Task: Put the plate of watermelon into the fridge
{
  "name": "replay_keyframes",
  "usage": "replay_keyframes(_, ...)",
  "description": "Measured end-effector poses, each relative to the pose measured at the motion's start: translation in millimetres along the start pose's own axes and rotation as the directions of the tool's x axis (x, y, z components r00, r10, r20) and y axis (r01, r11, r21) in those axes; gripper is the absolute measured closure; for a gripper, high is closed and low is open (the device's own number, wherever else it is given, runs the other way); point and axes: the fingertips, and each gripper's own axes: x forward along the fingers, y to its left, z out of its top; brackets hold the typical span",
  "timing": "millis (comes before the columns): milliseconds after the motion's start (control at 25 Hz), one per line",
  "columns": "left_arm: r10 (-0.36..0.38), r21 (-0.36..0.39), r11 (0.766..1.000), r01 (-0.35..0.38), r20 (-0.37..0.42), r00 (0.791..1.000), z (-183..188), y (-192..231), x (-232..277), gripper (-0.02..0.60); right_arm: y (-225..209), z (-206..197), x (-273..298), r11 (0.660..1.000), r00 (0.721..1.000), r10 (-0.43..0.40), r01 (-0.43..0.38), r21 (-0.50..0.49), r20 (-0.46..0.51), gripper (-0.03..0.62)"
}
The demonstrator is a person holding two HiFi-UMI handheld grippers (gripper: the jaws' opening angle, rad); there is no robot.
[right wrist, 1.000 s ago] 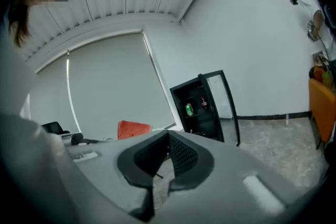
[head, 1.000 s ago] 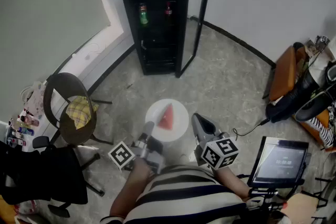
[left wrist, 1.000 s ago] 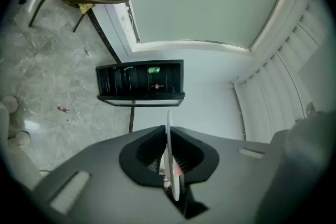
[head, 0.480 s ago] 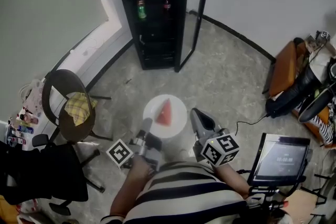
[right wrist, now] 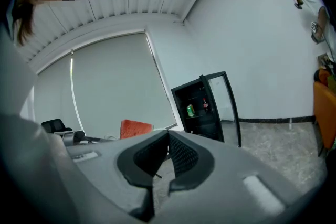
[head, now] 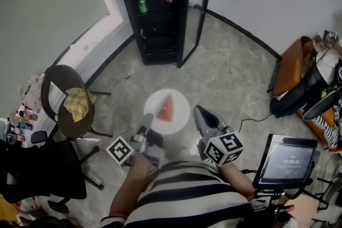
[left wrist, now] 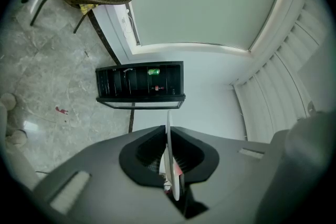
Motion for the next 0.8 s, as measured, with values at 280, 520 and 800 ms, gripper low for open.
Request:
replay_keyframes(280,-0.01,0.005,1.0,0.01,0.01,1.0,-24,-6,28,0.566,-22,3,-1,0.999,0.999,0.035,-0.036,-0.034,-0.041,0.592)
replay_keyframes(520,0.005,-0.009,1.0,-0.004,0.034,0.999,-30,-1,31,0.566,-35,5,-3,0.999,0.998,0.026,-0.028,-0.036,-0.053,0.592)
replay_keyframes(800,0.013,-0.009,1.0,-0.012,0.028,1.0,-10,4,55,0.566,-45,8,22,0.999,0.998,0.017,-0.02,-0.046,-0.057,0.592)
